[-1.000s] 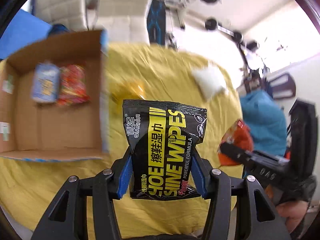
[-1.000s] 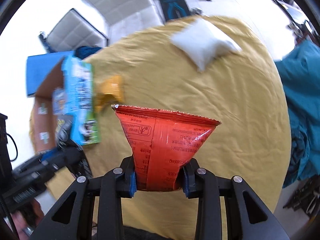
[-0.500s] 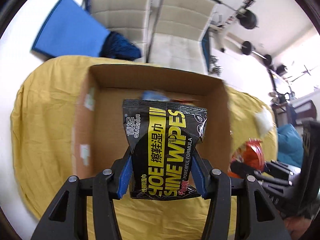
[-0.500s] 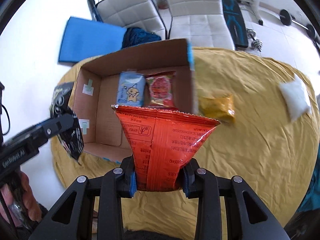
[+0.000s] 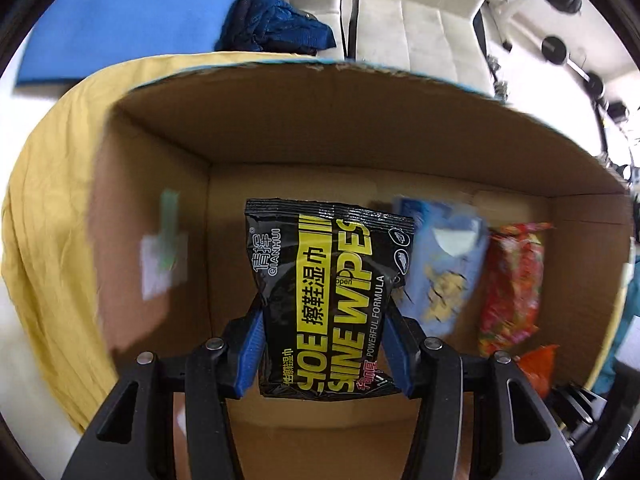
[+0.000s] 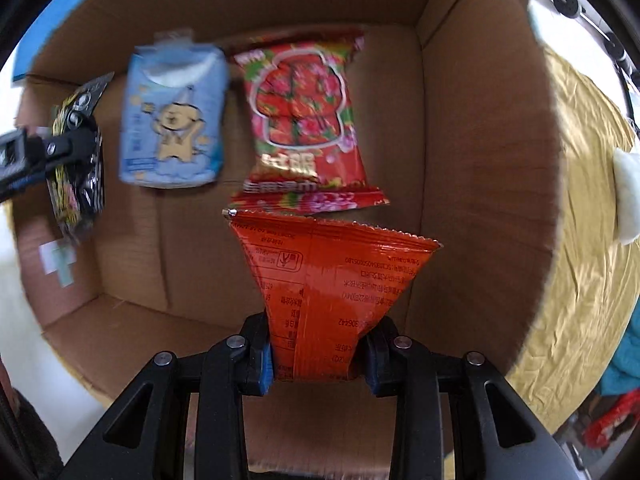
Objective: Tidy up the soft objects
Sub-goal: 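Carry both packs into the box and open both tools to release them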
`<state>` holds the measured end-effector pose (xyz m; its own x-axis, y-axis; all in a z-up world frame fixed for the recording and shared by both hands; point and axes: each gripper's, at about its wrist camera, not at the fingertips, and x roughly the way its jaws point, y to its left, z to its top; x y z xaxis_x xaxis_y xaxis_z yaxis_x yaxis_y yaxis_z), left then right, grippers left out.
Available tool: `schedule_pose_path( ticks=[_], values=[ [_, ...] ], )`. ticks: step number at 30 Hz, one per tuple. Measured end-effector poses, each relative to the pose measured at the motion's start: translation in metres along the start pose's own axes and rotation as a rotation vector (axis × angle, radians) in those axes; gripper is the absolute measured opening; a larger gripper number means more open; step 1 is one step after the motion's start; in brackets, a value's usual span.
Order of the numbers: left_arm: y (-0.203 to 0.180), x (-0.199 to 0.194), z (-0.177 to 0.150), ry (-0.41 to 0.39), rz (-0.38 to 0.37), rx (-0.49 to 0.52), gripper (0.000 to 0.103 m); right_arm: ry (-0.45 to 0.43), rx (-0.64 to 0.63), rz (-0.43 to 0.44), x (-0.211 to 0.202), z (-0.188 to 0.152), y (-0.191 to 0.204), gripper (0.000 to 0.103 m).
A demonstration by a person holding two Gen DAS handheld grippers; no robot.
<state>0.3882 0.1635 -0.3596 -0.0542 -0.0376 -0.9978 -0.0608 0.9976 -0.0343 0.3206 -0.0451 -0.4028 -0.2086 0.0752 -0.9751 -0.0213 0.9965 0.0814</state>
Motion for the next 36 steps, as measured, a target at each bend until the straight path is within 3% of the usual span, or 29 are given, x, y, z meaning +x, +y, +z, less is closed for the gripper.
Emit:
schedule_pose_path(
  ticks=[9, 16, 18, 26, 28, 32, 36],
  values=[
    [-0.002, 0.019, 0.024, 0.017, 0.032, 0.040, 0.050, 0.060, 0.018, -0.044, 0.026, 0.009, 0.007, 0.036],
    [0.009, 0.021, 0.027, 0.053, -0.019, -0.001, 0.052, 0.095, 0.007, -0.061, 0.032, 0.016, 0.012, 0.039],
    [0.010, 0.015, 0.025, 0.055, -0.024, -0.009, 0.052, 0.097, -0.008, -0.072, 0.030, 0.022, 0.017, 0.052],
    [0.006, -0.026, 0.012, -0.009, -0.030, 0.025, 0.052, 0.072, -0.051, -0.060, 0.001, 0.022, 0.042, 0.075],
    [0.007, -0.042, -0.001, -0.054, -0.030, 0.021, 0.052, 0.049, -0.062, -0.060, -0.011, 0.019, 0.046, 0.080],
    [0.005, -0.069, -0.035, -0.178, 0.049, 0.031, 0.052, -0.015, -0.067, -0.057, -0.040, 0.014, 0.048, 0.085],
    [0.003, -0.083, -0.070, -0.222, 0.029, 0.031, 0.052, -0.099, -0.063, -0.064, -0.068, -0.002, 0.041, 0.096]
  ],
)
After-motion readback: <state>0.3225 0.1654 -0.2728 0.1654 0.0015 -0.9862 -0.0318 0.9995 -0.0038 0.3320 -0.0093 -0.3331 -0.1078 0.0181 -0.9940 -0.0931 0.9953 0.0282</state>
